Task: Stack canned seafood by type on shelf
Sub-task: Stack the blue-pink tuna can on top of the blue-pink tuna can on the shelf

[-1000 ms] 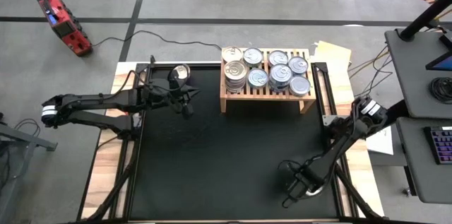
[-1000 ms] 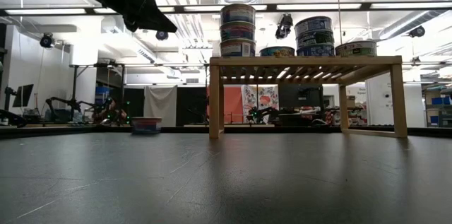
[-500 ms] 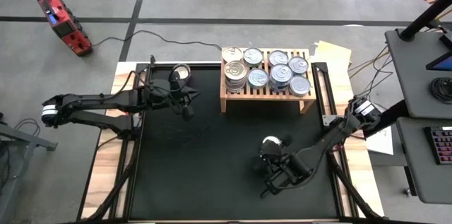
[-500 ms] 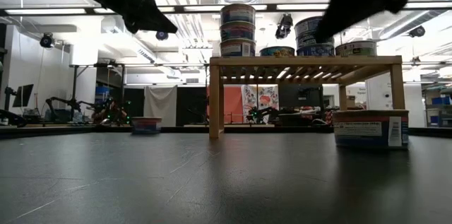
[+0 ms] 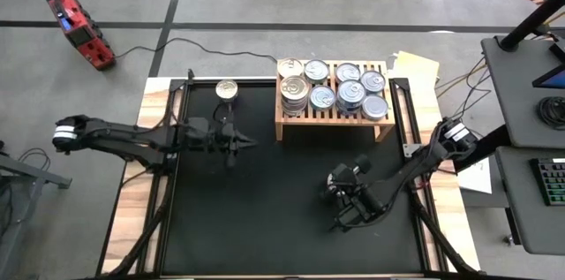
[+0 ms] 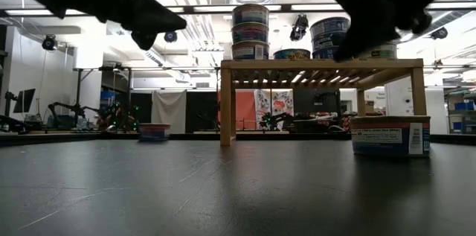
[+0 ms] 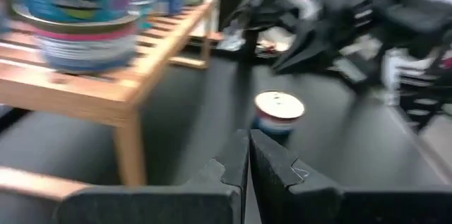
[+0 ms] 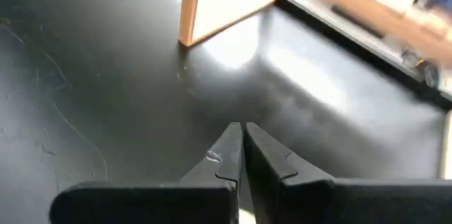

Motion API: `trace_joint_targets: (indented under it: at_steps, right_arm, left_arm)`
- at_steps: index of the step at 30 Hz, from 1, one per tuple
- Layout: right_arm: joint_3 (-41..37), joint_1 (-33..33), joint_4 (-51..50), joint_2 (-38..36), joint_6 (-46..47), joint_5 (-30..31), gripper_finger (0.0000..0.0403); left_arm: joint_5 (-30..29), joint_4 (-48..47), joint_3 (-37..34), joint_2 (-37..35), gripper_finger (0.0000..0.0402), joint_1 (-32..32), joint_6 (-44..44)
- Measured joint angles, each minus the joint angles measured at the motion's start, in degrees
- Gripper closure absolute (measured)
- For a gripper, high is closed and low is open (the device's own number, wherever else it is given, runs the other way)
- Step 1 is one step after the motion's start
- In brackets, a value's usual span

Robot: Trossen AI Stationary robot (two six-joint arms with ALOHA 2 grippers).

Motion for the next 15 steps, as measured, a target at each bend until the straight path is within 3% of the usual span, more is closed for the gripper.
trace_joint_targets:
  at_steps: [10, 13, 15]
  right_arm:
    - [-7.78, -0.36, 3.11, -1.07, 12.02, -17.91, 0.0394]
    - [-8.82, -1.39, 4.24, -1.37, 13.47, -23.47, 0.0394]
    - [-9.4, -1.71, 7.17, -1.05, 11.88, -23.89, 0.0394]
  left_arm:
    - [-1.22, 20.49, -7.68, 0.53, 0.0401, -9.85, -4.24]
    - [-3.44, 22.35, -8.28, 1.6, 0.0401, -11.94, -5.78]
    - [-5.59, 22.36, -8.27, 2.46, 0.0401, -13.44, -6.97]
